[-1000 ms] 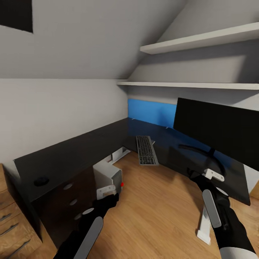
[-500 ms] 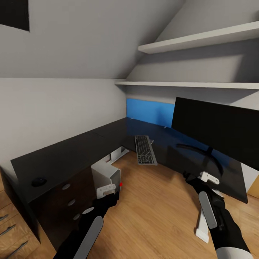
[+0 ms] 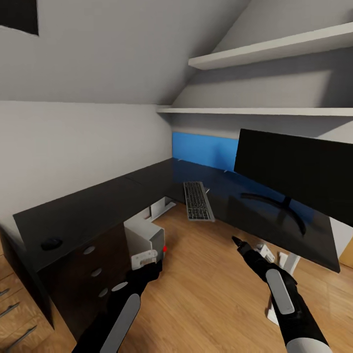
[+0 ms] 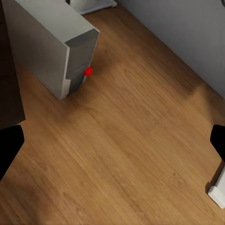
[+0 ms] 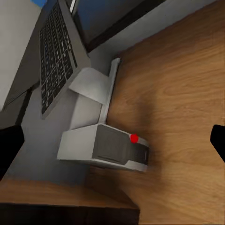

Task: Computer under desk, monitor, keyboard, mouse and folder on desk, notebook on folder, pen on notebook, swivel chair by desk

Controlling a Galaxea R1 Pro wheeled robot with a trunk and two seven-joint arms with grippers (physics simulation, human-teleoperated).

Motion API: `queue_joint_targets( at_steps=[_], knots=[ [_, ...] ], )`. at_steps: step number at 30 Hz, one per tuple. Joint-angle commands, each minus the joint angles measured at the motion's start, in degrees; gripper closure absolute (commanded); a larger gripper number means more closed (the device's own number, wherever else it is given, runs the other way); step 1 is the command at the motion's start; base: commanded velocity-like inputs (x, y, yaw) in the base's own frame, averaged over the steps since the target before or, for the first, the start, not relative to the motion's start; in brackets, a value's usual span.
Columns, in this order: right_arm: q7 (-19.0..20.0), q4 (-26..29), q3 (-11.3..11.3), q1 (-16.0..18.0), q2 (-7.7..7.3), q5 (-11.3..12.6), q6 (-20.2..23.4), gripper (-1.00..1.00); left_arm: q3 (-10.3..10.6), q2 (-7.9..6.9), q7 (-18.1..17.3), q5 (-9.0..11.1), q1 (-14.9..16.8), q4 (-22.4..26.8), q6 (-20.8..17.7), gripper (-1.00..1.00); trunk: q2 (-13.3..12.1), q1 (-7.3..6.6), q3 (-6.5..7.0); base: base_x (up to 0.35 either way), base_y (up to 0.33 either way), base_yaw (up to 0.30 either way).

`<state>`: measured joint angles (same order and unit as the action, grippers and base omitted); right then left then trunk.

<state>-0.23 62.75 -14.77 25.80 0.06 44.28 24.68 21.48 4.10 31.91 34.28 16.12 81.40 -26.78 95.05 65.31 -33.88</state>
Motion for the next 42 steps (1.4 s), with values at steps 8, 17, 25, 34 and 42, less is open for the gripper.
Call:
queue_joint_targets(
  at_steps=[8, 17, 25, 34, 42],
  knots=[
    [0.4, -9.3, 0.1, 0.0, -0.24, 13.3, 0.0, -1.0, 0.1, -0.05, 0.6, 0.5, 0.0, 0.7, -0.1, -1.0, 3.3, 1.76, -1.5, 0.0, 0.0, 0.0],
    [0.5, -13.3, 2.7, 0.0, 0.03, 12.3, -2.7, -1.0, 0.1, -0.04, 0.6, 0.5, 0.0, 0.7, -0.1, -1.0, 6.9, 3.74, -3.12, 0.0, 0.0, 0.0],
    [8.9, -12.6, 3.2, 0.1, -0.31, 12.1, -2.7, -1.0, 0.1, 0.03, 0.6, 0.5, 0.0, 0.7, -0.1, -1.0, 10.1, 5.49, -4.55, 0.0, 0.0, 0.0],
    [21.8, -13.3, 3.2, 0.1, -1.44, 11.5, -2.6, -1.0, 0.1, 0.03, 0.6, 0.5, 0.0, 0.7, -0.1, -1.0, 13.7, 7.47, -6.17, 0.0, 0.0, 0.0],
    [23.9, -13.6, 3.2, 0.1, -1.63, 10.9, -2.8, -1.0, 0.1, 0.03, 0.6, 0.6, 0.0, 0.5, -0.1, -1.0, 16.9, 9.23, -7.6, 0.0, 0.0, 0.0]
  ],
)
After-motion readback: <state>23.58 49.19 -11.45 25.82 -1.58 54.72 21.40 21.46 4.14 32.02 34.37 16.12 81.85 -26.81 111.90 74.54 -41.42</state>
